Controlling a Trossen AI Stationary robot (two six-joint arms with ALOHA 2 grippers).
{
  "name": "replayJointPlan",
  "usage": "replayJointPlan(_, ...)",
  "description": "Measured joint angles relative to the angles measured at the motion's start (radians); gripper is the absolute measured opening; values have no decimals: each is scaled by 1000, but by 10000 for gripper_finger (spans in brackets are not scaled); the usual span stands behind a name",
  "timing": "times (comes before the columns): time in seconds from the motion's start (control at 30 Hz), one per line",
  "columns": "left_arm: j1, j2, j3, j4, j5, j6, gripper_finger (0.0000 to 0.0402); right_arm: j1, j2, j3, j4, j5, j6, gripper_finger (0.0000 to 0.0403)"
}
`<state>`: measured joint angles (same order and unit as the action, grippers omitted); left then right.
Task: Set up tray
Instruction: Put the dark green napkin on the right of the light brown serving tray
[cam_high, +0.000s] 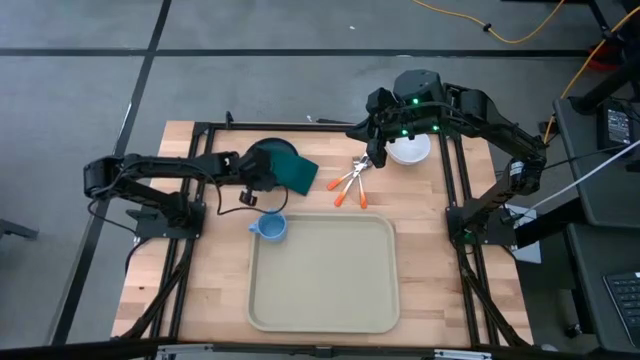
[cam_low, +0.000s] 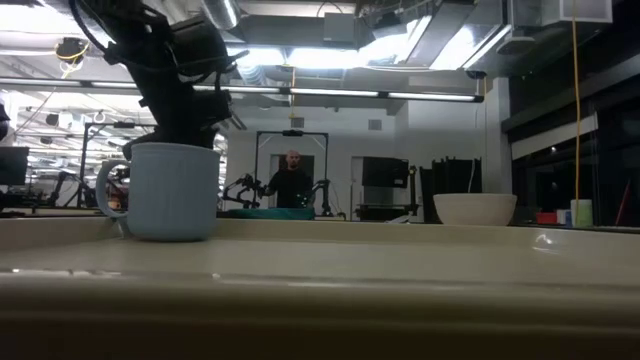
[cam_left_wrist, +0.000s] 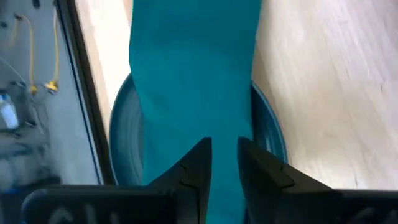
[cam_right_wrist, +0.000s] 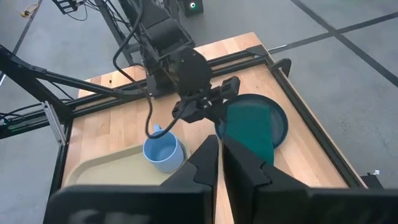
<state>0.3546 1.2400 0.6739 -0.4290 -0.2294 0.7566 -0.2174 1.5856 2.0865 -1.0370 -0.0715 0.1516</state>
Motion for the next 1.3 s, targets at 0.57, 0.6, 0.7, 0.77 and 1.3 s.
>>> replayJointPlan(0.57,285,39,278,16,461,-197,134,0,0,0,0,0,-3,26)
replayJointPlan(0.6,296,59,301,14,511,-221,134,0,0,0,0,0,-3,29)
replayJointPlan(0.7,313,136,366,-3,594,-265,134,0,0,0,0,0,-3,33)
replayJointPlan(0.77,315,201,419,-40,616,-269,134,0,0,0,0,0,-3,34)
replayJointPlan(1.3,294,531,866,-428,617,-204,256,0,0,0,-1,0,0,35)
